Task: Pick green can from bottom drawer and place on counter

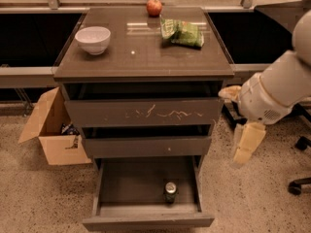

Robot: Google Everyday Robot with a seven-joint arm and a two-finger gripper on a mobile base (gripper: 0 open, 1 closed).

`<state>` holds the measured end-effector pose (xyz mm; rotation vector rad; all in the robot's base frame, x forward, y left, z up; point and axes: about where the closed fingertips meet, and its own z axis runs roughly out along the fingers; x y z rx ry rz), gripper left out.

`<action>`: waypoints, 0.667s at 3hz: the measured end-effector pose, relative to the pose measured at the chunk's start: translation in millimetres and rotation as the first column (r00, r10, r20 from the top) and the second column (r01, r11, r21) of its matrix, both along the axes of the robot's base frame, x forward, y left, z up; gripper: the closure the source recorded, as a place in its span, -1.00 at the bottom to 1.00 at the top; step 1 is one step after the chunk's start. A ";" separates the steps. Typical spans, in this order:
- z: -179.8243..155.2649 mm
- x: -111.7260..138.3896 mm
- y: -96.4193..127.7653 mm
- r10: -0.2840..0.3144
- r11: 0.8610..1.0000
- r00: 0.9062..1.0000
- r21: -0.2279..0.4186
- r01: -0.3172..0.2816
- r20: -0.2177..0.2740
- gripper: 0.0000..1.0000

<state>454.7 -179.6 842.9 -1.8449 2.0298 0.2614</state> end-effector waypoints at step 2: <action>-77.3 7.1 2.0 0.080 0.986 0.997 0.146 -0.083 0.024 -1.00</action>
Offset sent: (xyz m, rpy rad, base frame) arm 0.0108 0.0000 -0.1265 0.2587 -0.0312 0.1233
